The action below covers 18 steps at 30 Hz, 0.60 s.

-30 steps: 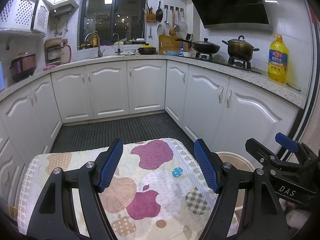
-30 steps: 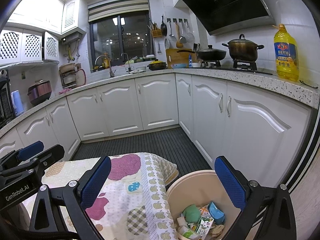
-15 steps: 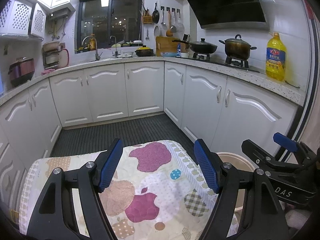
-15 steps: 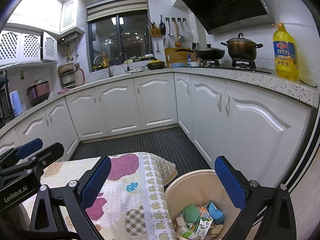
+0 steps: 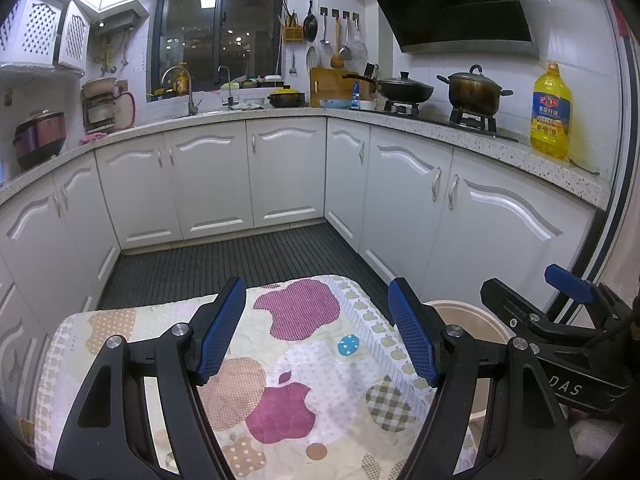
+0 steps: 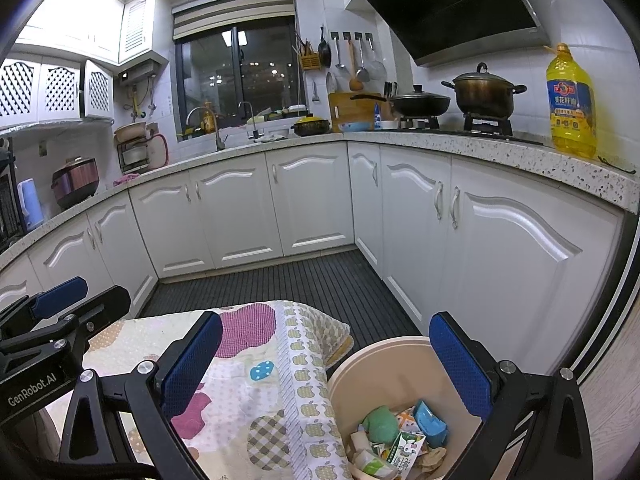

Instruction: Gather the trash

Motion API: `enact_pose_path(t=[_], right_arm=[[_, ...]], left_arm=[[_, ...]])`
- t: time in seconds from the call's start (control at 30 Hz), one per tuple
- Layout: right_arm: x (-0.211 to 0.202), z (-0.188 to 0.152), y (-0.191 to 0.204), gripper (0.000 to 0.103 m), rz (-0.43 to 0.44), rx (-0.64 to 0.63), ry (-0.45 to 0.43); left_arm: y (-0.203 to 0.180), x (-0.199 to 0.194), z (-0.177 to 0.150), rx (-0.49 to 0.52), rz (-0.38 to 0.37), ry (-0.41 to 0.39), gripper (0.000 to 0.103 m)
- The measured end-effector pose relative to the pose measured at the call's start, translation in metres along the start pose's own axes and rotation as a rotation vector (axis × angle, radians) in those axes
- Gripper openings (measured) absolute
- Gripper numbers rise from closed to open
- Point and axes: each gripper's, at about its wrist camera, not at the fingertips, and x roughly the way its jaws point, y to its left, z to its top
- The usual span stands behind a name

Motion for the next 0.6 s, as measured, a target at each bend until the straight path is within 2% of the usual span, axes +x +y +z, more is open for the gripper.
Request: enact_pose_path(t=[0.2,0.6], right_arm=[[0.008,-0.003,0.004,0.103,0.001,-0.008,0.017],[0.034,-0.011,0.025,0.103,0.02,-0.042,0.069]], left_arm=[[0.003,0.005,-0.005,0.01,-0.001,-0.003,0.073],[0.025,0.022,-0.013,-0.034,-0.02,0.027,0.073]])
